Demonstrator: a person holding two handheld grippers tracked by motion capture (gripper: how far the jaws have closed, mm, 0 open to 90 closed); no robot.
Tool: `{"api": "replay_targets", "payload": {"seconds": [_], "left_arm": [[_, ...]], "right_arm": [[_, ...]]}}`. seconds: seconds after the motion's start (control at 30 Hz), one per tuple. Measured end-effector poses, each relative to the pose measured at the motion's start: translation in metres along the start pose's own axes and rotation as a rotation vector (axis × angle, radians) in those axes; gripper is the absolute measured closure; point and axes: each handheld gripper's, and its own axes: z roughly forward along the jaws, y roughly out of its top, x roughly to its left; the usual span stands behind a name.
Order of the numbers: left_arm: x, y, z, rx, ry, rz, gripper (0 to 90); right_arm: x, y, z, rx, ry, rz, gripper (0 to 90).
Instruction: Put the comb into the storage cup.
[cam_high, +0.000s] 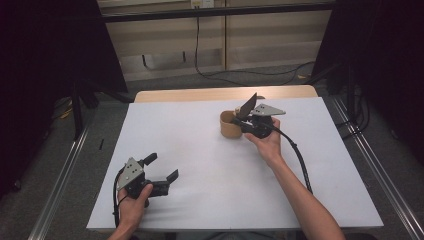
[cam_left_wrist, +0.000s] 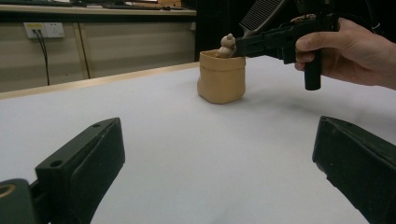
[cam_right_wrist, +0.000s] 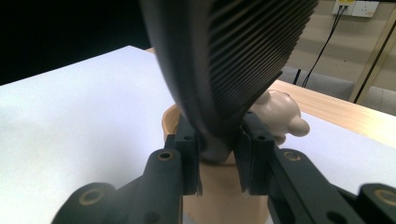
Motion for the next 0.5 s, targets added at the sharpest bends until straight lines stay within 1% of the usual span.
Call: {"api": "replay_targets", "payload": {"seconds": [0.1, 0.17, 0.2, 0.27, 0.4, 0.43, 0.5], "left_arm": [[0.000, 0.000, 0.000, 0.000, 0.001, 0.000, 2.5], [0.000, 0.000, 0.000, 0.000, 0.001, 0.002, 2.5], [0.000, 0.000, 0.000, 0.001, 0.001, 0.003, 2.5], [0.000, 0.000, 0.000, 0.002, 0.002, 0.001, 2.5], [0.000, 0.000, 0.000, -0.002, 0.000, 0.002, 2.5], [0.000, 0.000, 0.000, -0.002, 0.000, 0.004, 2.5], [0.000, 0.000, 0.000, -0.004, 0.009, 0.000, 2.5]], "right_arm": [[-0.001, 0.000, -0.002, 0.007, -0.006, 0.008, 68.4], [-0.002, -0.002, -0.003, 0.001, -0.008, 0.013, 68.0], [-0.003, -0.003, -0.004, -0.005, 0.003, 0.026, 67.3], [-0.004, -0.004, -0.005, -0.011, -0.001, 0.034, 64.8], [-0.005, -0.003, -0.010, -0.010, -0.005, 0.040, 56.4], [-0.005, -0.003, -0.011, -0.018, -0.010, 0.043, 55.3], [-0.006, -0.003, -0.013, -0.019, -0.008, 0.044, 51.8]]}}
